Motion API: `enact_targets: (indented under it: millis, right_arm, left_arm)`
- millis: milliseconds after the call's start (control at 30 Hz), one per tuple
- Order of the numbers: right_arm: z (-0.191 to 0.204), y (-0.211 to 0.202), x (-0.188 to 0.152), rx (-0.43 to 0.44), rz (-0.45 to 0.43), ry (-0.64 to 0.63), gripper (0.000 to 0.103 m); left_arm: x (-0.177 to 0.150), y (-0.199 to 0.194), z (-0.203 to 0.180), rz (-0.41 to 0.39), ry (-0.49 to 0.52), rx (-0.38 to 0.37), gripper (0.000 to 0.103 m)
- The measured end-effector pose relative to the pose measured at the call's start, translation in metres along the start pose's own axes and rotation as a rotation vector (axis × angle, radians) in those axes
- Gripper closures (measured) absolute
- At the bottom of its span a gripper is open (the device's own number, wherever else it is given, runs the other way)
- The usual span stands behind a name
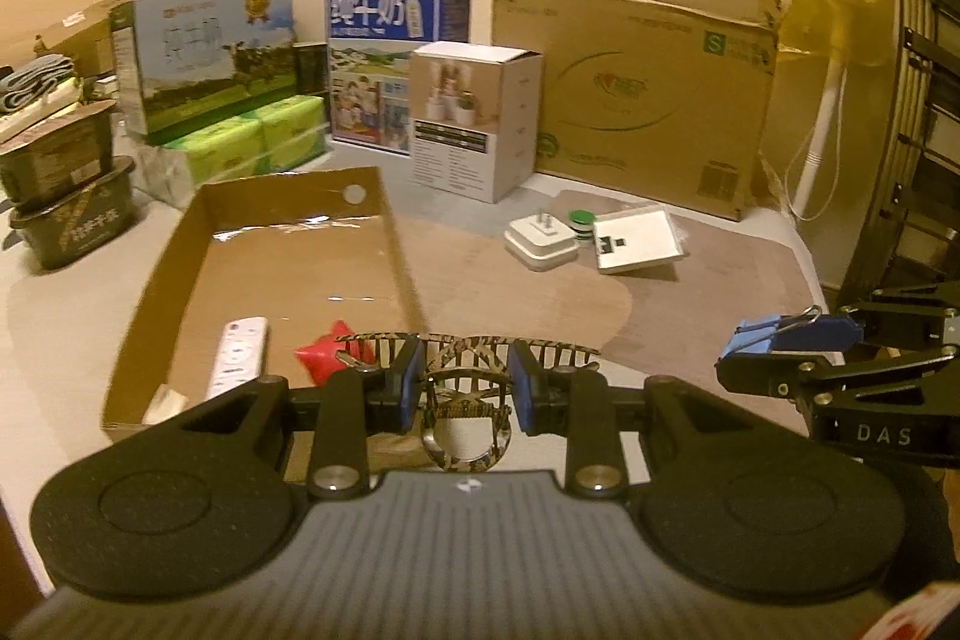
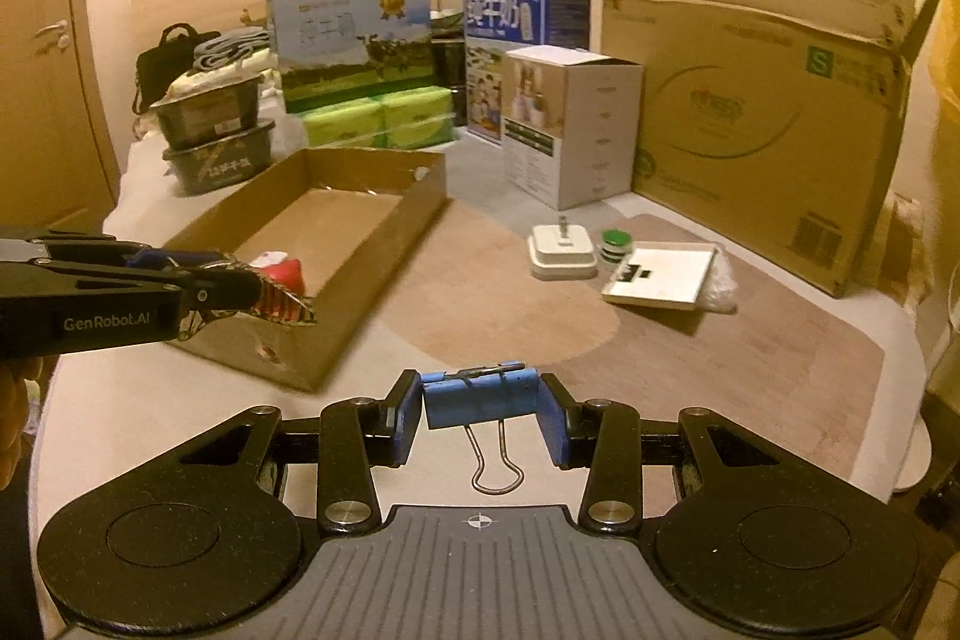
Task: Organize rigid objects
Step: 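Carry the hair claw and binder clip over the cardboard tray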
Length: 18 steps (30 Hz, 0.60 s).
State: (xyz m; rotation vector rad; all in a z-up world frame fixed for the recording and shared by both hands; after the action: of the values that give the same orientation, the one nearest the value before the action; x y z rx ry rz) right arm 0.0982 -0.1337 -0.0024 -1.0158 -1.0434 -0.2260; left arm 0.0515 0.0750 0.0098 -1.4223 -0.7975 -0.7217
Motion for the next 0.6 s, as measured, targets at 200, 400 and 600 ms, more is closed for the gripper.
enact_targets:
  millis: [200, 400, 600]
  right_arm:
    - [0.027, 0.01, 0.011, 0.029, -0.003, -0.01, 0.062]
    - [0.055, 0.026, 0.022, 0.068, 0.006, -0.022, 0.062]
    - [0.079, 0.043, 0.029, 0.088, 0.013, -0.048, 0.062]
  left_arm:
    - [0.002, -0.008, 0.026, -0.004, -0.016, 0.034, 0.076]
    - [0.003, -0.016, 0.056, 0.001, -0.031, 0.074, 0.076]
    - [0.004, -0.017, 0.083, 0.017, -0.04, 0.09, 0.076]
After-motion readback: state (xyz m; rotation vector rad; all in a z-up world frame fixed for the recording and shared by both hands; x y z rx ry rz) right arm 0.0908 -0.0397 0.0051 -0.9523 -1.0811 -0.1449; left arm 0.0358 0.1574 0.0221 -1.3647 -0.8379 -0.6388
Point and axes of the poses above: each gripper's, at about its wrist camera, not at the fingertips, and y roughly the way its jaws point, z to its left, x to its top, the point moved 4 cm from there along y, roughly the way its jaws point, and after that the axes turned 1 degree about y, right-handed, at the moved point
